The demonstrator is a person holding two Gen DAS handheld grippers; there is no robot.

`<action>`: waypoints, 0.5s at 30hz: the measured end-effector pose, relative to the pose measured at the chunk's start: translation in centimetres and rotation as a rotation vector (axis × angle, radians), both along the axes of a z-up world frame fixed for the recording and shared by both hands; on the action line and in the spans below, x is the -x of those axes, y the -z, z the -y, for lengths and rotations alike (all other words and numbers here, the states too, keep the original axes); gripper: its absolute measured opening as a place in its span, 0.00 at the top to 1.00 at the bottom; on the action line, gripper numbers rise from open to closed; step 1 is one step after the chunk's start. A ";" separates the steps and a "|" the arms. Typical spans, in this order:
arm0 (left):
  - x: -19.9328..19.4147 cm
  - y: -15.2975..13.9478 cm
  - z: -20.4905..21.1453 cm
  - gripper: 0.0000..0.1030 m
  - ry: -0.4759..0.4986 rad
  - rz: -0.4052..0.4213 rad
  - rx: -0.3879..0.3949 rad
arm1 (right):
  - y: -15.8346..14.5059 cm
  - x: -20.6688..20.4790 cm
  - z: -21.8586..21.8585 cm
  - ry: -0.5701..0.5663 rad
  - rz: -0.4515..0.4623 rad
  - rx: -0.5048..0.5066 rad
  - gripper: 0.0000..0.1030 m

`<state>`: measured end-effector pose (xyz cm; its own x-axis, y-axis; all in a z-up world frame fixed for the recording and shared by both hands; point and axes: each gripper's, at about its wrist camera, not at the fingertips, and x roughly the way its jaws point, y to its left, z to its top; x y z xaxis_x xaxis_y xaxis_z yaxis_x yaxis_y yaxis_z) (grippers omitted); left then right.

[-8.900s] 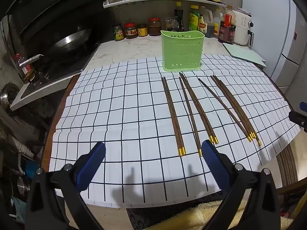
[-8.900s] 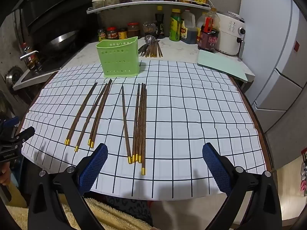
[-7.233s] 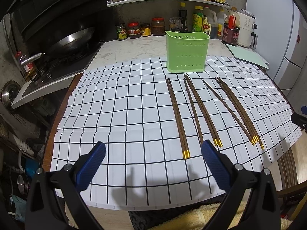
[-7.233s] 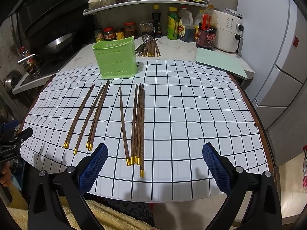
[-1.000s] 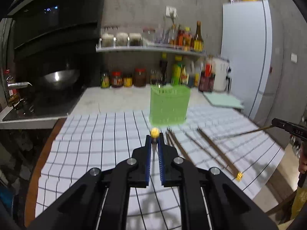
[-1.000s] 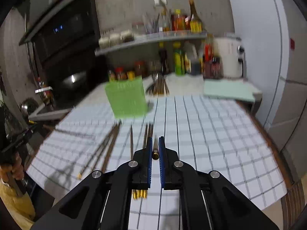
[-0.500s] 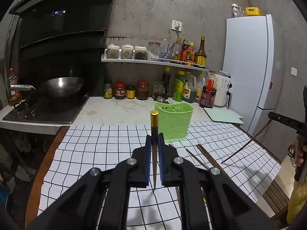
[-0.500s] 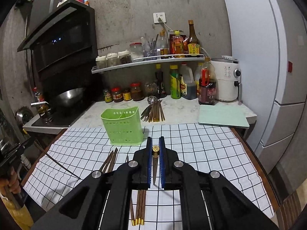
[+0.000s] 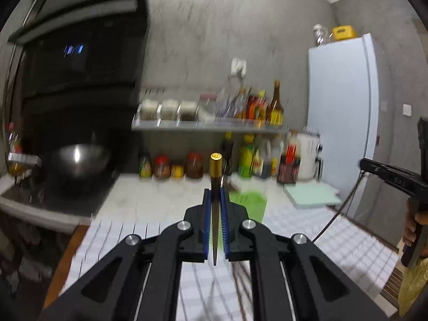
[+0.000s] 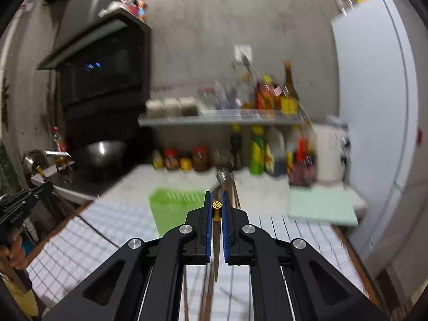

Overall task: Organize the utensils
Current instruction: 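Lift the chopstick with the right gripper toward the green holder, then lower the chopstick into the green holder and open the right gripper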

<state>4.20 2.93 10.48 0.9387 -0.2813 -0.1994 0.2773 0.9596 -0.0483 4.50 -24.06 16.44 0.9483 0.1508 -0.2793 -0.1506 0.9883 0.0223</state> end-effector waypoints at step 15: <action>-14.7 0.9 5.9 0.93 0.039 -0.039 -0.009 | 1.2 -13.1 -4.6 -0.092 0.046 -0.038 0.93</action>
